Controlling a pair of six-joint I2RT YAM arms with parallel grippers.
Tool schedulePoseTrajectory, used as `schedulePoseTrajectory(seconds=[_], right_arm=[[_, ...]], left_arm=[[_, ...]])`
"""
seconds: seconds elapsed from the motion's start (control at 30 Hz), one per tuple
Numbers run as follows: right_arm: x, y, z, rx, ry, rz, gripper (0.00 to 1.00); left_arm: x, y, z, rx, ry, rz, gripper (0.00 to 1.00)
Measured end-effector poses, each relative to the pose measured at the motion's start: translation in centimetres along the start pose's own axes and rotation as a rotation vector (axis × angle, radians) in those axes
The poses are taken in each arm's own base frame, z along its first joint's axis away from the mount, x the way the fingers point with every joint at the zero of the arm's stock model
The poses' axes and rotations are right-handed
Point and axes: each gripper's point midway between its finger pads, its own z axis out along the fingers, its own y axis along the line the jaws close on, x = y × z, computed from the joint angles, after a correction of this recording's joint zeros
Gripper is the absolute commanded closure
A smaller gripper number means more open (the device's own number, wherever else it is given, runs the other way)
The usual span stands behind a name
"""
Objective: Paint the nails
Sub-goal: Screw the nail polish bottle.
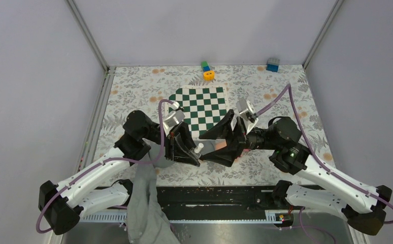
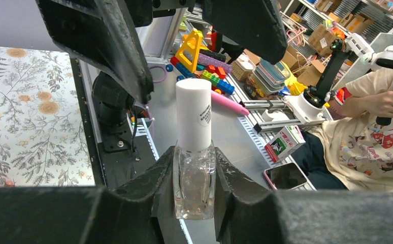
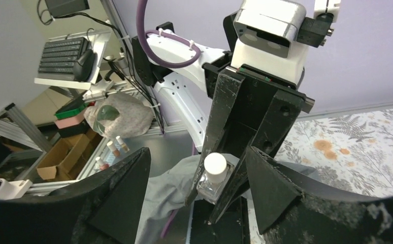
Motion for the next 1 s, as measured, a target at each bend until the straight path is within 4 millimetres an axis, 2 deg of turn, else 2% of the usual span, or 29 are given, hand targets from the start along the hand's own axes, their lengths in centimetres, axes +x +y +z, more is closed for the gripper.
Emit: schedulePoseTrajectory(seconds=[0.27,0.6,0.9,1.0], right_arm=[[-0.4,0.2,1.0,-0.049,-0.029,0.033,0.38],[0.9,-0.6,1.5,-0.042,0.002,0.075,0.45],[1.6,-1.0,1.8,-0.036,0.016,0.103,0.59],[1.6,-1.0,1.8,-0.034,0.017,0.107,0.61]], left_arm=[[0.1,-0.2,0.1,0.007,0.004,-0.006,1.0],[0.1,-0.1,0.1,0.005,0.003,-0.006,1.0],[0.1,0.0,0.0,-0.009,-0.008,-0.002,1.0],[-0.1,0.0,0.0,-0.018,-0.017,0.009,1.0]])
